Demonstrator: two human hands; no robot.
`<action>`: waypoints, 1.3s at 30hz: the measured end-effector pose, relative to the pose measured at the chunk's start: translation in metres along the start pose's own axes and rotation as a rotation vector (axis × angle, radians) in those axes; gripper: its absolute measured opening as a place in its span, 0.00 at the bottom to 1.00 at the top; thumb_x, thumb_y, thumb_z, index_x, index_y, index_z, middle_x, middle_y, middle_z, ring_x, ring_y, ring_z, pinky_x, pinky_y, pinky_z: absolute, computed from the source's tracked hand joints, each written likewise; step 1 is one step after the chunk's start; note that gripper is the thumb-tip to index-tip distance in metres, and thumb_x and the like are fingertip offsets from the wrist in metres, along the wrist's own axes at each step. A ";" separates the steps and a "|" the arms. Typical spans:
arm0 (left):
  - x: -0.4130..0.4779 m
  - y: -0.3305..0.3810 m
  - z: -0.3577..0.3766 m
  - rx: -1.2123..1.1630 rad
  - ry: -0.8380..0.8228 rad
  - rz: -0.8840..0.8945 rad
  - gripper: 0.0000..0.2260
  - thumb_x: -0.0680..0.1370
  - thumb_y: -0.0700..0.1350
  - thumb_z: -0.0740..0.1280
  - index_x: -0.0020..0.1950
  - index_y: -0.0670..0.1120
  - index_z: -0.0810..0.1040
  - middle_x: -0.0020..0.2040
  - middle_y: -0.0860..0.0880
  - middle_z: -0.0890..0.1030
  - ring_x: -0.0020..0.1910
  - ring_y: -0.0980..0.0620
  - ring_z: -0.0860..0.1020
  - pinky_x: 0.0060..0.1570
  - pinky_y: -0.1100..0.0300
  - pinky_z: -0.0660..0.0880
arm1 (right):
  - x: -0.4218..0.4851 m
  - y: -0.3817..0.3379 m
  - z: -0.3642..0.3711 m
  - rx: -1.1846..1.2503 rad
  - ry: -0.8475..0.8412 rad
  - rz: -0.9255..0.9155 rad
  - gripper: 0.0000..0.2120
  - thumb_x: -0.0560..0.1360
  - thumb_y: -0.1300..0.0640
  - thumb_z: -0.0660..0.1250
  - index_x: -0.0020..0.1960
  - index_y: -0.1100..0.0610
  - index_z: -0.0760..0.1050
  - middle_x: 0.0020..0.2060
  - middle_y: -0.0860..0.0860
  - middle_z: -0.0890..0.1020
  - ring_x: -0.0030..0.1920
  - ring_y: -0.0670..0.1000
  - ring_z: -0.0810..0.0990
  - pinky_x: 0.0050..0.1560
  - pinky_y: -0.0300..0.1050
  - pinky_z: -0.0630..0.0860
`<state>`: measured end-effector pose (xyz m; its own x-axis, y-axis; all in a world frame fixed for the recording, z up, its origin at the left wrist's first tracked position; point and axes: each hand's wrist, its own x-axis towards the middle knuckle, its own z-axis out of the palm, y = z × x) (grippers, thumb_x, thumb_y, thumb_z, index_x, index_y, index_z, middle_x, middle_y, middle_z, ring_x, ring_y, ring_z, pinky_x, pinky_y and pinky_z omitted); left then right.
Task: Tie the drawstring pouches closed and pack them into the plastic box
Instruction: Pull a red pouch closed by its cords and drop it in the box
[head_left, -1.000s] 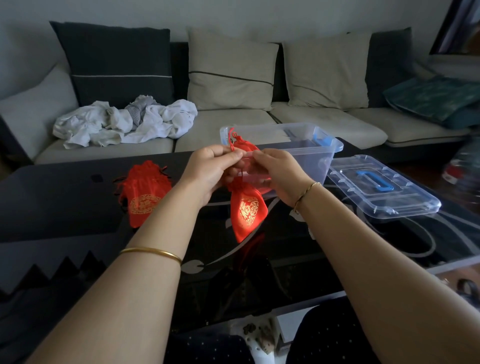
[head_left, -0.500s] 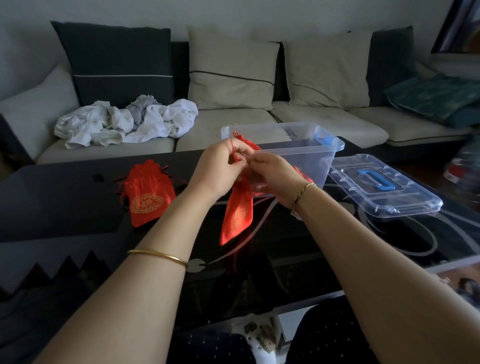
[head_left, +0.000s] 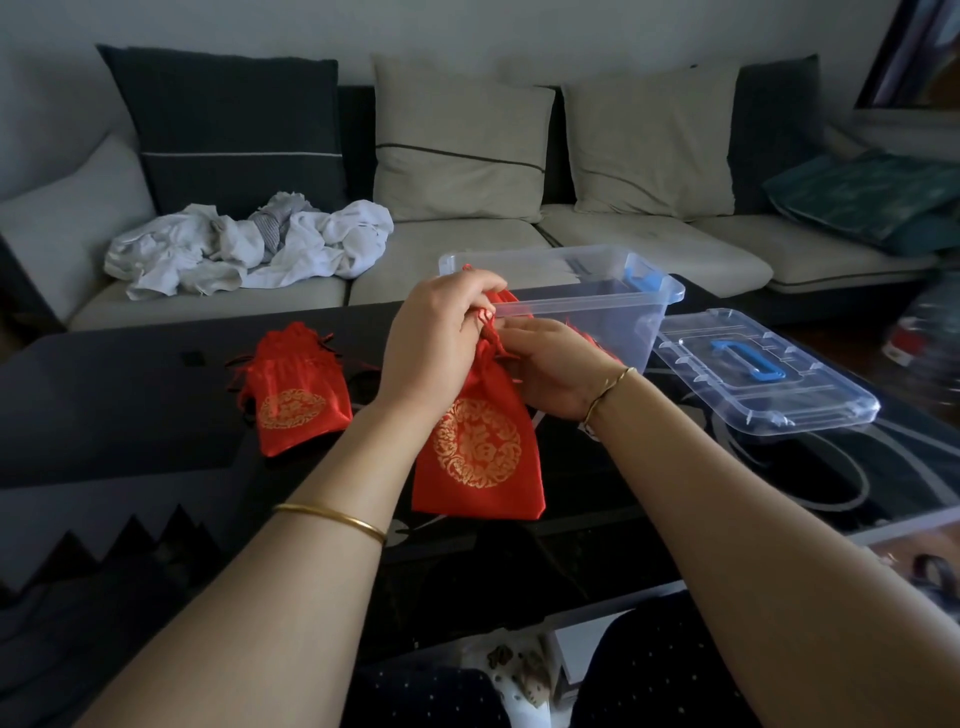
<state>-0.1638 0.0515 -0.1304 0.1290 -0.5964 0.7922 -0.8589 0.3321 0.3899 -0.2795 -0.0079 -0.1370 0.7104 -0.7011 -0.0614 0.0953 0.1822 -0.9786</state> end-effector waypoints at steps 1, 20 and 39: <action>0.000 0.000 0.001 -0.027 0.001 -0.020 0.13 0.74 0.33 0.66 0.56 0.43 0.81 0.43 0.50 0.82 0.47 0.56 0.78 0.50 0.69 0.71 | 0.000 -0.001 -0.001 -0.026 0.023 -0.008 0.07 0.78 0.62 0.61 0.41 0.58 0.74 0.35 0.51 0.77 0.34 0.47 0.74 0.37 0.40 0.74; -0.006 -0.018 0.001 -0.407 -0.156 -0.813 0.14 0.82 0.46 0.55 0.45 0.43 0.77 0.43 0.45 0.82 0.41 0.49 0.79 0.39 0.57 0.74 | 0.001 0.001 -0.023 0.658 0.256 0.012 0.18 0.79 0.49 0.60 0.33 0.56 0.67 0.34 0.51 0.77 0.30 0.46 0.77 0.34 0.37 0.71; -0.002 -0.006 -0.001 -0.551 -0.377 -0.774 0.08 0.79 0.43 0.64 0.42 0.45 0.79 0.37 0.48 0.79 0.35 0.55 0.78 0.29 0.67 0.71 | 0.005 0.001 -0.025 0.332 0.358 -0.043 0.15 0.78 0.50 0.62 0.35 0.56 0.70 0.34 0.50 0.78 0.26 0.45 0.69 0.25 0.36 0.65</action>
<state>-0.1586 0.0521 -0.1339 0.3057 -0.9496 0.0688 -0.2463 -0.0091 0.9692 -0.2928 -0.0285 -0.1436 0.4217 -0.8954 -0.1426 0.3782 0.3167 -0.8699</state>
